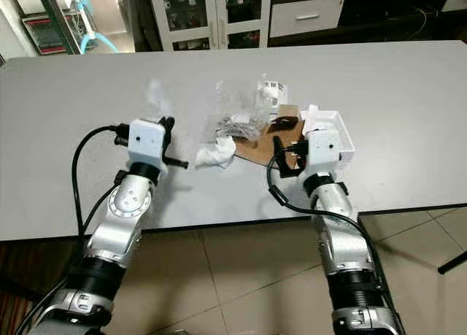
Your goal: Picking trash to rubbish bin
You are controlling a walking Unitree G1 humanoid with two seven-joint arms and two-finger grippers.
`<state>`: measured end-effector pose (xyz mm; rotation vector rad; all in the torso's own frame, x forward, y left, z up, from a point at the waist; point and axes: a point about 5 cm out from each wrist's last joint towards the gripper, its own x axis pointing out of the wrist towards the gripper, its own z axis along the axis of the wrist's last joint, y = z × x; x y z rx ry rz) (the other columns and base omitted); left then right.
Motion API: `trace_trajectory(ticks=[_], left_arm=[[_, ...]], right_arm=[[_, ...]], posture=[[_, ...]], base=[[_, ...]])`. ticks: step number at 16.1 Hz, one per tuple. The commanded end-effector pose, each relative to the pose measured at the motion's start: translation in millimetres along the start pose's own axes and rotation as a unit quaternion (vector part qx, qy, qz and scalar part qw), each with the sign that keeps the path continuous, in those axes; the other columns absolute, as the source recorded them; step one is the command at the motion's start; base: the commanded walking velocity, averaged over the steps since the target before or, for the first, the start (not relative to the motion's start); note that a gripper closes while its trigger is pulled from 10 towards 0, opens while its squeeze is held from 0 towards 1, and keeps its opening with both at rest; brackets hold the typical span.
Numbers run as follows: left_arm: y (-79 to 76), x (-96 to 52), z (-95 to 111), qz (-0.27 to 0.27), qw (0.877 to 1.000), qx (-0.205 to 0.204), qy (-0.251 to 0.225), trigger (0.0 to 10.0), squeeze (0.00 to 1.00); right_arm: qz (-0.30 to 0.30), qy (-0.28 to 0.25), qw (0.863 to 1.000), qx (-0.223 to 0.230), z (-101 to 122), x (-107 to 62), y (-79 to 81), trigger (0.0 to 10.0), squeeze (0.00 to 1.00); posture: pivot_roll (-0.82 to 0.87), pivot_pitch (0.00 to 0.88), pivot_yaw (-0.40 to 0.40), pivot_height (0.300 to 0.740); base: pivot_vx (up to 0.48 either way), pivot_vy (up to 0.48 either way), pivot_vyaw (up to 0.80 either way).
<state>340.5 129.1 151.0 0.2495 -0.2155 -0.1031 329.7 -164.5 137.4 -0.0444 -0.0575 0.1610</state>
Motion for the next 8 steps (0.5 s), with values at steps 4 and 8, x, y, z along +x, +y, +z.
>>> trace_trajectory(ticks=[4, 8], left_arm=[[3.2, -8.9, -21.2, -0.013, 0.999, 0.033, 0.034, 10.0, 0.00], [-2.0, -10.3, -25.4, -0.025, 0.998, 0.036, 0.044, 10.0, 0.00]], right_arm=[[-0.027, 0.009, 0.999, -0.018, -7.9, -4.9, -15.1, 10.0, 0.00], [-0.022, 0.015, 0.998, -0.050, -12.2, -11.1, -23.8, 10.0, 0.00]], posture=[[-0.08, 0.001, 0.058, 0.740], [-0.09, 0.000, 0.058, 0.740]], base=[[0.000, 0.000, 0.00], [0.000, 0.000, 0.00]])
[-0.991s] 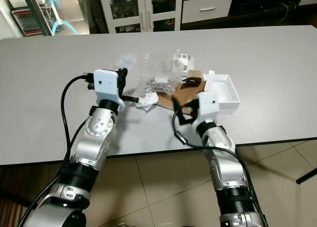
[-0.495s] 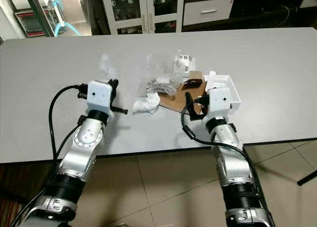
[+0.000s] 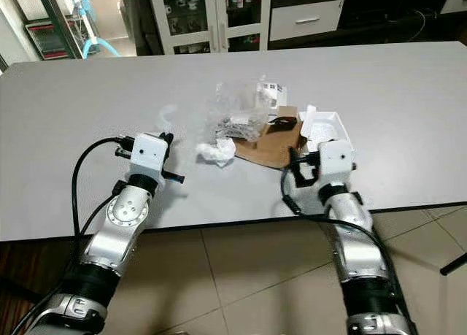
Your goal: Picking trash to rubbish bin
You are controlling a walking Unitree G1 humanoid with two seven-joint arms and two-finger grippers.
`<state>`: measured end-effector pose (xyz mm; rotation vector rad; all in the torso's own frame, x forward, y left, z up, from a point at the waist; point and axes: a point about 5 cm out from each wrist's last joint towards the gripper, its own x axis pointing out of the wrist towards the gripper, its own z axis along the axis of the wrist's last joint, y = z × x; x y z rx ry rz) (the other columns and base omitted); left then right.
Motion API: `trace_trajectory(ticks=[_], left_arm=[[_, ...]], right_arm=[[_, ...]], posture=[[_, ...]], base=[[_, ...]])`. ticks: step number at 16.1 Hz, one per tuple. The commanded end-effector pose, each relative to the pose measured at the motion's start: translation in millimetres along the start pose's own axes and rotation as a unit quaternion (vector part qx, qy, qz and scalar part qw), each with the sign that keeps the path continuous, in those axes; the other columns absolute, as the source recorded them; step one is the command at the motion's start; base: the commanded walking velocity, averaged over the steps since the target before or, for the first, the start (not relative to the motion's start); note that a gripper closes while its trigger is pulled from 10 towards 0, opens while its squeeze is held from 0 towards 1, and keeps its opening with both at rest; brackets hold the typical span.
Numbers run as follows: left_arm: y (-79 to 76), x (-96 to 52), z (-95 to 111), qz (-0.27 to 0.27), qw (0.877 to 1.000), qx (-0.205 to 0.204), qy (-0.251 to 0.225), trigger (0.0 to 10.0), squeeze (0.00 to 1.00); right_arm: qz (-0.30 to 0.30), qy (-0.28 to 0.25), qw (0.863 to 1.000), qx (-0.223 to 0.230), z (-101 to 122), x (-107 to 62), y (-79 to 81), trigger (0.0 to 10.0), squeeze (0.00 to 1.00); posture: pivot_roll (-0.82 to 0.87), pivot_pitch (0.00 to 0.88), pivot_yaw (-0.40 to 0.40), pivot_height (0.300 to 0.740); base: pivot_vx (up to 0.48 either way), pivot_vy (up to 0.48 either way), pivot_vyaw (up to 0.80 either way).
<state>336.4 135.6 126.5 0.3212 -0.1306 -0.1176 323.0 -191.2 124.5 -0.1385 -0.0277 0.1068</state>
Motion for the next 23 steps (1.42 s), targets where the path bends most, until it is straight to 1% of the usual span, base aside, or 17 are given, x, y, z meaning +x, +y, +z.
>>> trace_trajectory(ticks=[1, 3, 4, 9, 13, 18, 23], left_arm=[[-3.2, 0.4, -1.8, -0.010, 1.000, 0.004, 0.001, 10.0, 0.00], [-5.9, 2.5, -1.2, -0.015, 1.000, 0.007, -0.001, 10.0, 0.00], [-7.8, 3.7, 0.5, -0.019, 1.000, 0.006, -0.004, 10.0, 0.00], [-8.6, 7.7, 3.4, -0.019, 1.000, 0.004, -0.008, 10.0, 0.00], [-9.2, 10.0, 6.1, -0.013, 1.000, 0.003, -0.012, 10.0, 0.00], [-5.5, 9.7, 6.1, -0.003, 1.000, 0.004, -0.013, 10.0, 0.00], [-6.7, 9.8, 7.2, -0.004, 1.000, 0.004, -0.015, 10.0, 0.00]], right_arm=[[0.006, -0.004, 1.000, -0.012, 1.4, 1.0, -0.8, 10.0, 0.00], [0.002, -0.006, 1.000, -0.013, 3.0, 4.1, -2.8, 10.0, 0.00], [0.003, -0.011, 1.000, -0.012, 4.9, 6.9, -1.1, 10.0, 0.00], [-0.013, -0.014, 1.000, 0.001, 7.3, 12.0, -1.7, 10.0, 0.00], [-0.002, -0.013, 1.000, -0.001, 6.6, 14.0, 5.1, 10.0, 0.00], [0.012, -0.013, 1.000, 0.000, 6.9, 15.8, 10.5, 10.0, 0.00], [0.016, -0.010, 1.000, 0.000, 6.1, 14.8, 11.4, 10.0, 0.00]], posture=[[-0.09, 0.000, 0.058, 0.740], [-0.09, 0.000, 0.059, 0.740], [-0.09, 0.000, 0.059, 0.740], [-0.08, 0.000, 0.050, 0.740], [-0.07, 0.004, 0.040, 0.740], [-0.06, 0.007, 0.038, 0.740], [-0.07, 0.018, 0.038, 0.740]], base=[[0.000, 0.000, 0.00], [0.000, 0.000, 0.00], [0.000, 0.000, 0.00], [0.000, 0.000, 0.00], [0.000, 0.000, 0.00], [0.000, 0.000, 0.75], [0.000, 0.000, 0.80]])
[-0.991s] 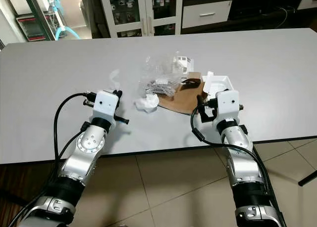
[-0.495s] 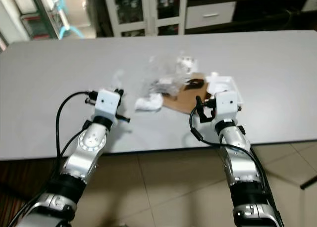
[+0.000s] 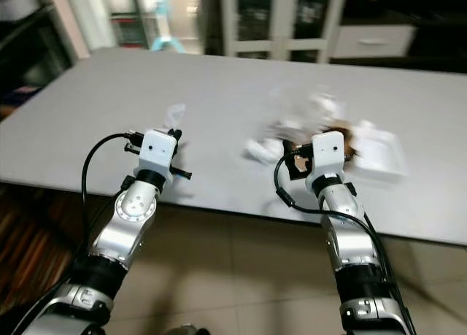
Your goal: Picking trash to rubbish bin
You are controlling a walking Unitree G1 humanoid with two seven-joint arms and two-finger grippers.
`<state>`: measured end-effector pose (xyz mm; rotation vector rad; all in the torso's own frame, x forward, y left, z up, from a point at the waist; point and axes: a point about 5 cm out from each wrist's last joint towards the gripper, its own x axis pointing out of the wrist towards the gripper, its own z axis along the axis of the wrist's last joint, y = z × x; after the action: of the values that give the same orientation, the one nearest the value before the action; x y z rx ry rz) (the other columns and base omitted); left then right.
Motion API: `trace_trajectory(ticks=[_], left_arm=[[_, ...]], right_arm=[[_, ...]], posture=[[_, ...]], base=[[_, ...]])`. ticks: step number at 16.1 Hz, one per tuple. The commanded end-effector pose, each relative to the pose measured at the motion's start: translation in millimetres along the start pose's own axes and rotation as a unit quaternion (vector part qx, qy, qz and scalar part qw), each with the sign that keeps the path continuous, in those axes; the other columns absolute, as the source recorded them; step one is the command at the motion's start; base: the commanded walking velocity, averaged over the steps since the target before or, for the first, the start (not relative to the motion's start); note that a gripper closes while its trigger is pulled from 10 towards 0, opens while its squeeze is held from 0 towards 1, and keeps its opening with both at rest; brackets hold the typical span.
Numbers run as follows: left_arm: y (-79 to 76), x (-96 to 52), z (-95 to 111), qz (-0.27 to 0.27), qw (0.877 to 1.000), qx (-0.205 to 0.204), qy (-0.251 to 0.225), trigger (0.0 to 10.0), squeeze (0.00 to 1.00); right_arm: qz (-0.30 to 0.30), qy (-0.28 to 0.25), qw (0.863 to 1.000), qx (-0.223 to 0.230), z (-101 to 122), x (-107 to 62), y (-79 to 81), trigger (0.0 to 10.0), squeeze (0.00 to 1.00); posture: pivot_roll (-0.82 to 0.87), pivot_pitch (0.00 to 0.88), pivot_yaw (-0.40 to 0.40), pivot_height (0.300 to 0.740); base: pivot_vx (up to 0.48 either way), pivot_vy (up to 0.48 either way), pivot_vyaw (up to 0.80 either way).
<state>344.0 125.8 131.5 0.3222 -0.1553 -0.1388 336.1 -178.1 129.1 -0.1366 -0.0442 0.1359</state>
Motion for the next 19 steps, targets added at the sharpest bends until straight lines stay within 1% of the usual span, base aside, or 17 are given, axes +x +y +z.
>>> trace_trajectory(ticks=[1, 7, 19], left_arm=[[0.5, 0.2, 0.6, 0.006, 1.000, 0.003, -0.001, 10.0, 0.00], [0.8, -1.7, -0.6, 0.006, 1.000, 0.006, 0.002, 10.0, 0.00], [1.2, -1.2, 0.0, 0.007, 1.000, 0.013, 0.003, 10.0, 0.00]], right_arm=[[0.003, 0.001, 1.000, 0.000, -0.5, -0.3, 0.3, 10.0, 0.00], [0.009, 0.004, 1.000, 0.004, -2.7, -1.6, 4.7, 10.0, 0.00], [0.018, 0.009, 1.000, 0.007, -4.2, -2.9, 7.8, 10.0, 0.00]], posture=[[-0.07, 0.020, 0.038, 0.740], [-0.07, 0.028, 0.042, 0.740], [-0.06, 0.035, 0.043, 0.740]], base=[[0.000, 0.000, 0.80], [0.000, 0.000, 0.80], [0.000, 0.000, 0.80]])
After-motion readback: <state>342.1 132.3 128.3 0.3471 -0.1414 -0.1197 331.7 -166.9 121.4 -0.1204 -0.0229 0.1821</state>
